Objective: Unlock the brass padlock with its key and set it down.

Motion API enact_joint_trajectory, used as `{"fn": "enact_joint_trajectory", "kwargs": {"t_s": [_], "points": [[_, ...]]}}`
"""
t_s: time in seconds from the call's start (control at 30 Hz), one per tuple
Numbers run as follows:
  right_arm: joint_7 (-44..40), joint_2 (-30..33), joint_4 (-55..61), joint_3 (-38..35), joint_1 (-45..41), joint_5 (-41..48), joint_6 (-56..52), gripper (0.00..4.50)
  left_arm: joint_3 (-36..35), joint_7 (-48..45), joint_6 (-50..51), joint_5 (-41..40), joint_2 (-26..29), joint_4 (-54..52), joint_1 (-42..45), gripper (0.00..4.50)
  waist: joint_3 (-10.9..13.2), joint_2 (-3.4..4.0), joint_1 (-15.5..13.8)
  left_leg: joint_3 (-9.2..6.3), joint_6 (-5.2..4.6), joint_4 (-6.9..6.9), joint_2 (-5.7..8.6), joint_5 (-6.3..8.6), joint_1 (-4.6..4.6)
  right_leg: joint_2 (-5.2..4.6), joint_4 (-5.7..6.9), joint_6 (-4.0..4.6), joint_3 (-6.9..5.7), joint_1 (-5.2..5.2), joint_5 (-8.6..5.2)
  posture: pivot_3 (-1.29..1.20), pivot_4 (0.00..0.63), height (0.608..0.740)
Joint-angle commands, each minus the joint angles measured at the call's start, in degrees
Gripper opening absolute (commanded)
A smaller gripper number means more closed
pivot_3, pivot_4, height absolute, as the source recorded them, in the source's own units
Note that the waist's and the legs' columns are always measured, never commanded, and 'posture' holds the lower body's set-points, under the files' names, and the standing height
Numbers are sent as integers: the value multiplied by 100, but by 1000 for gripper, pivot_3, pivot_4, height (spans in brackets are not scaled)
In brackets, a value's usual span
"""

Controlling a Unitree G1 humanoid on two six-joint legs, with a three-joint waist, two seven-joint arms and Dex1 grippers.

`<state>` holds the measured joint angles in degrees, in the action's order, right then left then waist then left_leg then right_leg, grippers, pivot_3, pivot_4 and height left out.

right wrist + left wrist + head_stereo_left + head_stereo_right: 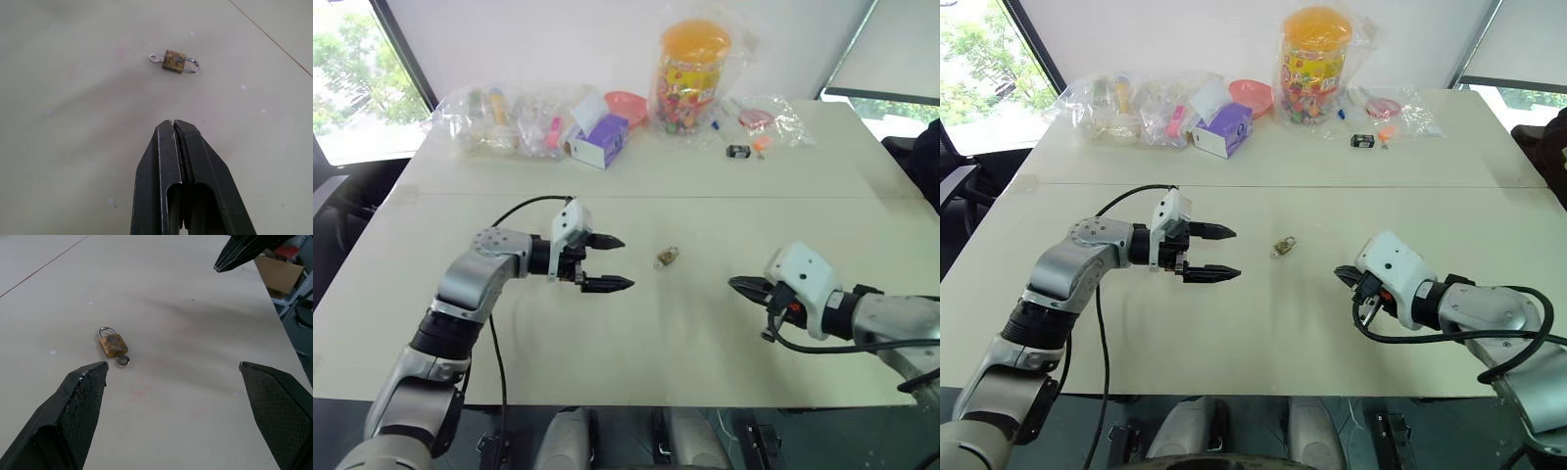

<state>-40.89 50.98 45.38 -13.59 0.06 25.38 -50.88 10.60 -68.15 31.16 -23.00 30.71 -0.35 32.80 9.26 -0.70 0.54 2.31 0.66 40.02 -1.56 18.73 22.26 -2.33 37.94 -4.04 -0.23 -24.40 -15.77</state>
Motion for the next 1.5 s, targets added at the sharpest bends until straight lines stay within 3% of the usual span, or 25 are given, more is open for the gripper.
{"fn": "enact_joint_trajectory", "kwargs": {"t_s": [0.03, 0.6, 0.97, 1.1, 1.3, 1.5], "points": [[-41, 127, 143, -89, -101, 114, 20, 0, -46, 10, 52, -74, 40, -246, 92, 4481, 0, 0, 0, 0, 0, 0, 0, 0, 0, 0, 0, 0, 0, 0, 0, 0, 150, 740], [-241, 398, -202, 125, -429, 78, 283, 0, -75, 31, 286, -190, 275, -427, -1, 4481, 0, 0, 0, -1, 0, 1, 0, 0, 1, -1, 0, 0, 1, 0, 0, 0, 150, 740], [-583, 559, -876, 793, -1064, -202, 823, 0, -70, 18, 287, -170, 384, -418, 17, 4481, 0, 0, 0, -1, 0, 1, -1, 0, 0, -1, 1, 0, 1, -1, 0, 0, 150, 740], [-904, 540, -1440, 1195, -1342, -358, 1163, 1253, -91, 40, 271, -152, 417, -419, 11, 4500, 0, 0, 2, 0, 0, 3, 0, 0, 1, -3, 1, 0, 0, -1, 0, 0, 150, 740], [-1326, 357, -2479, 1948, -2021, -843, 1822, 4350, -89, 92, 224, -119, 405, -393, 32, 4500, 1, 1, 5, 2, 0, 3, -1, 0, 1, -2, 2, 0, 0, -2, 0, 0, 150, 740], [-1779, -326, -3825, 2577, -3044, -1059, 2126, 4439, -96, 168, 243, -137, 385, -482, -13, 4500, 2, 1, 16, 4, 0, 2, -4, 0, 1, -1, 5, 0, 0, -6, 0, 0, 150, 740]]}}
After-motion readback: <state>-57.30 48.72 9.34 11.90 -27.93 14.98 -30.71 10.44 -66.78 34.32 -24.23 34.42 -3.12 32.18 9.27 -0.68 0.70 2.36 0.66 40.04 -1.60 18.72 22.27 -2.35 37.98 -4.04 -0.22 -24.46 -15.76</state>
